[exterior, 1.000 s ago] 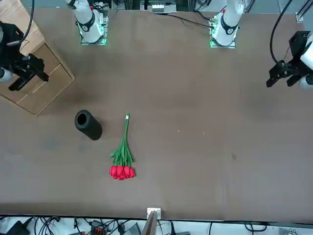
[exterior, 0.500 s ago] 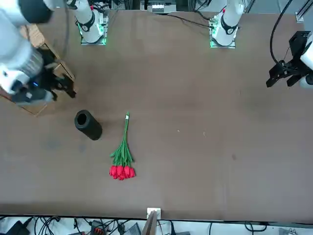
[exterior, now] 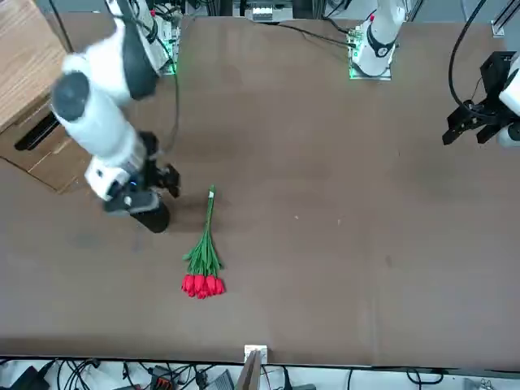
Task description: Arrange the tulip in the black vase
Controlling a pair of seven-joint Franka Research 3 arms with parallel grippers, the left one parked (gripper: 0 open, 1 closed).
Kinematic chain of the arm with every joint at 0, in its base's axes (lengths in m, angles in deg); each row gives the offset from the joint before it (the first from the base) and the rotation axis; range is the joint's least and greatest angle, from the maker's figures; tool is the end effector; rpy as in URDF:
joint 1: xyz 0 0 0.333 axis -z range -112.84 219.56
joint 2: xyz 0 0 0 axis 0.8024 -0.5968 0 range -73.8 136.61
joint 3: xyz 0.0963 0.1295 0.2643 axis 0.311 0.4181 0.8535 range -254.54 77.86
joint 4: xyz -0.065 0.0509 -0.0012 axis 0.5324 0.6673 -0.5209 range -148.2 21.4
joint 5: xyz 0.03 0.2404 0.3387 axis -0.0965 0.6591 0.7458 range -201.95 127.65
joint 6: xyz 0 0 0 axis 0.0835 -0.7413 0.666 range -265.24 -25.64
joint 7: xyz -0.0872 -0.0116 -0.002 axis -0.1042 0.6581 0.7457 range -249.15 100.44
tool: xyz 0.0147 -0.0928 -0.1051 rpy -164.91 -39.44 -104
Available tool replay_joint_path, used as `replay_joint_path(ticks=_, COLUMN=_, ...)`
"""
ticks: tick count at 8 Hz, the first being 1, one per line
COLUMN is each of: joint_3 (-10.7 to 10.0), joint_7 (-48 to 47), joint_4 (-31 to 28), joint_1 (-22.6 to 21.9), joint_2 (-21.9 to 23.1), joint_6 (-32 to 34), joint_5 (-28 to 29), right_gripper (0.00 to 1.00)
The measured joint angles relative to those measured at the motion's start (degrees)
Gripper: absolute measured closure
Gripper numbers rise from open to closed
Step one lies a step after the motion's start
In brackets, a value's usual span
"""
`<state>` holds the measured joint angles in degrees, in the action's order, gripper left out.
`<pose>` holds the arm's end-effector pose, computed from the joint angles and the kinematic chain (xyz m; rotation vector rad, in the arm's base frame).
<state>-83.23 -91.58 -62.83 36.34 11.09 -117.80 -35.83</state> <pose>0.6478 0.2594 0.3939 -3.0522 -0.1053 -0.1289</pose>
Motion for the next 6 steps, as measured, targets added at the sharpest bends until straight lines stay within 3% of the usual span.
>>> replay_joint_path(ticks=4, joint_3=0.0, joint_7=-11.9, joint_4=1.0, joint_1=-3.9, joint_2=-8.3, joint_6=-3.5, joint_5=-0.1, right_gripper=0.0)
replay_joint_path(ticks=6, joint_3=-0.1, joint_7=-13.1, joint_4=1.5, joint_1=-4.9, joint_2=-11.7, joint_6=-3.7, joint_5=-0.4, right_gripper=0.04)
